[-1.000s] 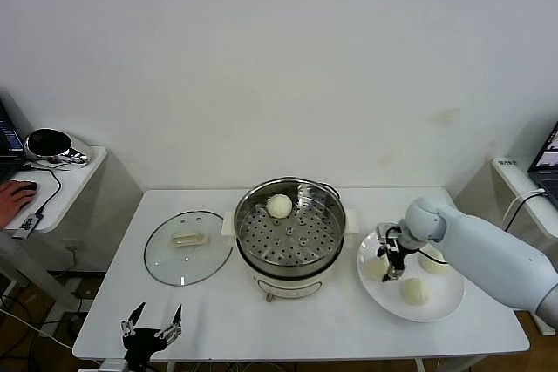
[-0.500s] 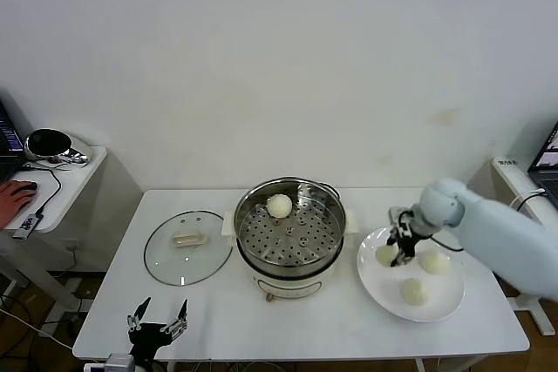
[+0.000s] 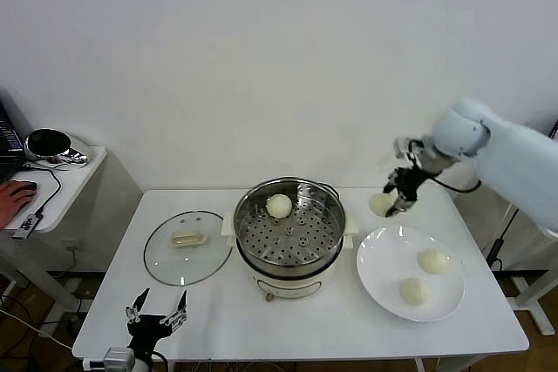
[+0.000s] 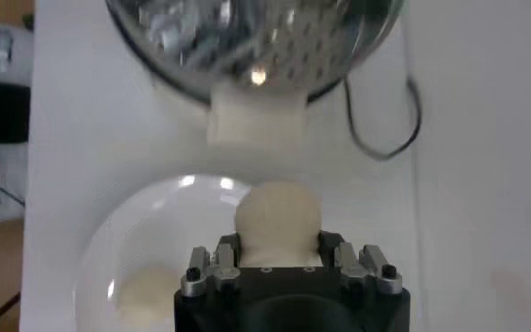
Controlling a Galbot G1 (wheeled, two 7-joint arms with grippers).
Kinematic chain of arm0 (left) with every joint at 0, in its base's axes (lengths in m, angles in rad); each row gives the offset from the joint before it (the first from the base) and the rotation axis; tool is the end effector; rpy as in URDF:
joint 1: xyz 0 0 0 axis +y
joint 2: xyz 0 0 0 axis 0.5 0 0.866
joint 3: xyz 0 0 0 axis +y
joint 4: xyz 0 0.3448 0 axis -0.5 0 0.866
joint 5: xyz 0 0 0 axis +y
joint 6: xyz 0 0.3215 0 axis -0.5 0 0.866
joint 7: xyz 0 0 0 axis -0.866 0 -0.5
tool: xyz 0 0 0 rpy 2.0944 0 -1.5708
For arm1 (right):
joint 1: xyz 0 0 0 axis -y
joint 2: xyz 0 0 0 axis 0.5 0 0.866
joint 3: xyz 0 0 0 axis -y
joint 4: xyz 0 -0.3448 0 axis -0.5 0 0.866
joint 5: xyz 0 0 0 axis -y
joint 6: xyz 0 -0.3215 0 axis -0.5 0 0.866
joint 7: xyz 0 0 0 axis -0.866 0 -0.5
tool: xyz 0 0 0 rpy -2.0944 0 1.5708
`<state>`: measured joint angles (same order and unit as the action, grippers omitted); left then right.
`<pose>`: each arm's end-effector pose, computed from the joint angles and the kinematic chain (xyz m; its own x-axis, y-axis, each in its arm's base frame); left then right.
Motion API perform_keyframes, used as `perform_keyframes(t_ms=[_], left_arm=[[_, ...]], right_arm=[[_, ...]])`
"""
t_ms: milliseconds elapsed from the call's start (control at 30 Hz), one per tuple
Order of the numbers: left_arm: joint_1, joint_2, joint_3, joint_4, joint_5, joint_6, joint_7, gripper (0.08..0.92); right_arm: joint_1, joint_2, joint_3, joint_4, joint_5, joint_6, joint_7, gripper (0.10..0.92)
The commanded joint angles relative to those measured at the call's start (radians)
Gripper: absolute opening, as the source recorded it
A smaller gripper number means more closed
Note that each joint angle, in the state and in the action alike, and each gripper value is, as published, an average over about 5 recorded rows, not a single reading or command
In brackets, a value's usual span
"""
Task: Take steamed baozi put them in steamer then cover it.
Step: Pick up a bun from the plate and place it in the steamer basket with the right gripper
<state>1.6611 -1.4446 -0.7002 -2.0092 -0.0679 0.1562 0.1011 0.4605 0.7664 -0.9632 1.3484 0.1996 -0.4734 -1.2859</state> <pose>0.1189 0.0770 -0.3288 -0.9487 -0.0217 0.3155 0.0122 0.9944 0.1051 0.5141 -0.0828 -0.0061 -0.1785 -0.2404 0.9541 -0.9822 -0.0147 -0.1874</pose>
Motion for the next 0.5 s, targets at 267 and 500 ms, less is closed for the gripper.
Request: perform_keyframes(t_ms=[267, 500], left_arm=[[-0.010, -0.006, -0.016, -0.015, 0.016, 0.038, -0.019, 0.823], [-0.003, -0.008, -0.033, -0.035, -0.004, 0.042, -0.018, 0.823]], right_arm=[[0.114, 0.434, -0.103, -0.140, 0.119, -0.107, -0.021, 0.535], [0.085, 0.546, -0.172, -0.181, 0.126, -0.117, -0.015, 0.535]])
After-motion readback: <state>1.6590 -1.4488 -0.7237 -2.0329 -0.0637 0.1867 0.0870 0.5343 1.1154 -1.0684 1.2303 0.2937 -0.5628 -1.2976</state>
